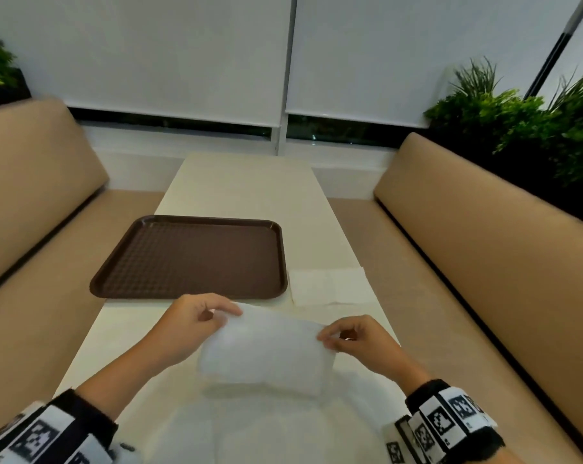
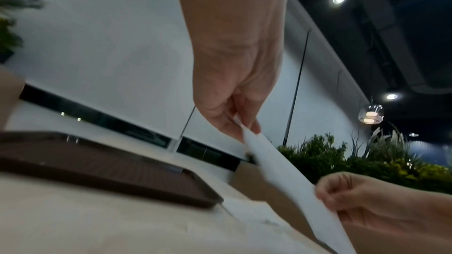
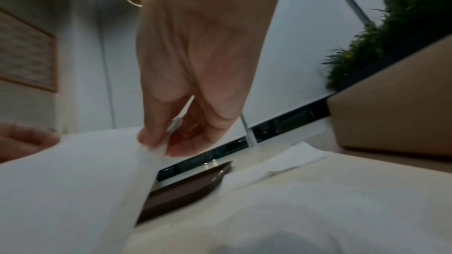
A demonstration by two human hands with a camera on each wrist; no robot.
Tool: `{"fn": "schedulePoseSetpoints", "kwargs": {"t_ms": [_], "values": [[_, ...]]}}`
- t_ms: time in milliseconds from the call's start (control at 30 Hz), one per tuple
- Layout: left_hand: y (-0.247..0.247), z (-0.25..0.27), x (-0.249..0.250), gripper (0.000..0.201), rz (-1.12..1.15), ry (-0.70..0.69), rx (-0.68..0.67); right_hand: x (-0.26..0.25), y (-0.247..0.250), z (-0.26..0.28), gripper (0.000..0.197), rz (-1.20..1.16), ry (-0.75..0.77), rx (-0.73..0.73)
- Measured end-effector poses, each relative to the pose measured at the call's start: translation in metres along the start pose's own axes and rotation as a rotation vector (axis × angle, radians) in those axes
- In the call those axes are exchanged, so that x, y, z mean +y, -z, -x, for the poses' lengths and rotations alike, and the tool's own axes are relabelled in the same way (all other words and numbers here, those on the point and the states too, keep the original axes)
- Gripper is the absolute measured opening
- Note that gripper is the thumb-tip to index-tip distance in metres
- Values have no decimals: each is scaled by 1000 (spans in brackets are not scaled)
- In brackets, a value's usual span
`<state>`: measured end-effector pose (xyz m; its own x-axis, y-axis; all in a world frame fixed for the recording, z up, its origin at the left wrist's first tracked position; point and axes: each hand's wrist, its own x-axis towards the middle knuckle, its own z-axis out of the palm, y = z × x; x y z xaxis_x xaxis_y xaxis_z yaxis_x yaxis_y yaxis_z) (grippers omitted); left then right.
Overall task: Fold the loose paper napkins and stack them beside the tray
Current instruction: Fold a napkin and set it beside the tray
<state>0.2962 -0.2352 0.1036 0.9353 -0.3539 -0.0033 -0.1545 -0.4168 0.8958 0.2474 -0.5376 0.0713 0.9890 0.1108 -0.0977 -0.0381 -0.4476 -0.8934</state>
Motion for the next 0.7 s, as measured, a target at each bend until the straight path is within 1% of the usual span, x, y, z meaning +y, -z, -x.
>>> {"fn": "schedulePoseSetpoints", "kwargs": {"t_ms": [67,100,200,267,333,400,467,533,600,633,700], "values": [[-22,-25,-7,37,73,102,-90,12,14,-13,19,-111,-81,84],[-34,-40,-9,38,126,129,-105,16,24,-22,22,-144,-113,133],[-66,-93,-15,30,218,187,17,24,52,-61,25,-171,-157,288],[-87,-124,-16,25,292,253,92,31,68,-89,22,-77,-165,401],[-108,-151,-20,27,263,248,125,45,78,-115,19,5,-200,490],[-126,-172,-28,34,156,218,126,58,81,-134,27,76,-276,503],[-141,-188,-35,39,21,192,124,70,80,-143,39,269,-339,462],[-152,-199,-40,42,-116,149,126,79,76,-146,44,472,-345,415],[-163,-204,-43,43,-310,93,84,92,71,-147,41,594,-322,373],[-168,-204,-44,40,-456,93,52,98,68,-148,36,622,-321,360],[-174,-199,-43,33,-725,93,23,100,61,-144,31,718,-381,311]]}}
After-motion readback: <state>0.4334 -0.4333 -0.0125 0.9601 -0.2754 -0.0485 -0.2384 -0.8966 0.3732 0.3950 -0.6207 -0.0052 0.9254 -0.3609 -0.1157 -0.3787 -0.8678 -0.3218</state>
